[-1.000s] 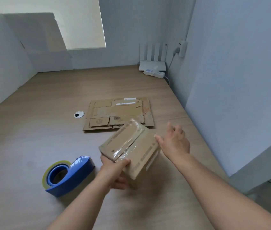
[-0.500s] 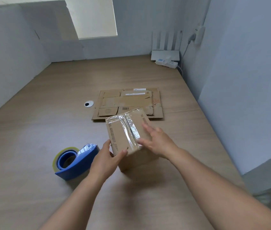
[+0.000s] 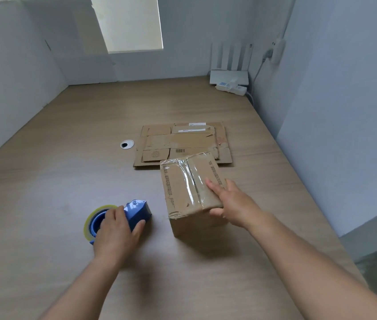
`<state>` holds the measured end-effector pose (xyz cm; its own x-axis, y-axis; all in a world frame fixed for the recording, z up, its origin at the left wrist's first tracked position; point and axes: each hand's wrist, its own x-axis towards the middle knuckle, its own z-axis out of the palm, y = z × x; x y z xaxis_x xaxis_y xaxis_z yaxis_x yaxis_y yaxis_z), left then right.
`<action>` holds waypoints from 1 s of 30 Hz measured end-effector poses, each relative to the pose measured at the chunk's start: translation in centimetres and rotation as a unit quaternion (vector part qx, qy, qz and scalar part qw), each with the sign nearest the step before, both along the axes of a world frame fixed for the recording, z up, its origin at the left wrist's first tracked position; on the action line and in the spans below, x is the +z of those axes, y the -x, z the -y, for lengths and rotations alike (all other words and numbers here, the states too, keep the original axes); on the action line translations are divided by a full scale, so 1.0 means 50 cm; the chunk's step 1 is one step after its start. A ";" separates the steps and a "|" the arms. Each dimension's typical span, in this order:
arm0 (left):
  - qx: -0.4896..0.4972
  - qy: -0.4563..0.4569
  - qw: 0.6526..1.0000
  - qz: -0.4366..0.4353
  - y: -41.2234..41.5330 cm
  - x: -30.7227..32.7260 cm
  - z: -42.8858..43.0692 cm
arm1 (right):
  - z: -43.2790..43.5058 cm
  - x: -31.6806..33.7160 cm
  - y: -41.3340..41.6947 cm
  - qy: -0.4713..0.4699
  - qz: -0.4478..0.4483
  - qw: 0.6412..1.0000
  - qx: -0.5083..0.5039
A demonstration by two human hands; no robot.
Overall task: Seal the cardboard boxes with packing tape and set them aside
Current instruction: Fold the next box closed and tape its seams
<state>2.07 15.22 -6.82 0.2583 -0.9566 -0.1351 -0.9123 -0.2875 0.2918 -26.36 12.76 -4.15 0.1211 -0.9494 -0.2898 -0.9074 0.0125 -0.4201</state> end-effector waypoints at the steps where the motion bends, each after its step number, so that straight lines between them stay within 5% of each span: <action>1: 0.009 -0.006 1.000 0.006 -0.004 -0.002 0.004 | -0.002 -0.001 -0.006 0.012 -0.013 1.000 0.000; 11: -0.019 -0.124 0.991 0.044 -0.072 -0.031 0.067 | -0.022 -0.004 -0.044 0.020 -0.040 0.998 -0.037; 17: -0.107 -0.070 0.987 -0.096 -0.116 0.041 0.076 | -0.018 0.048 -0.055 0.052 -0.052 0.995 -0.066; 20: -0.155 -0.029 0.960 -0.233 -0.122 0.117 0.061 | -0.009 0.079 -0.078 0.155 0.086 0.981 -0.085; 24: -0.227 -0.015 0.916 -0.331 -0.106 0.184 0.037 | -0.014 0.134 -0.145 0.078 0.360 0.929 -0.036; 30: -0.282 -0.023 0.898 -0.337 -0.089 0.200 0.032 | -0.018 0.166 -0.184 0.052 0.463 0.885 0.009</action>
<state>6.51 13.64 3.17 -0.4209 -0.8988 -0.1222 -0.5368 0.1382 0.8323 -17.17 13.68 4.15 0.2751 -0.9609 0.0308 -0.1731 -0.0810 -0.9816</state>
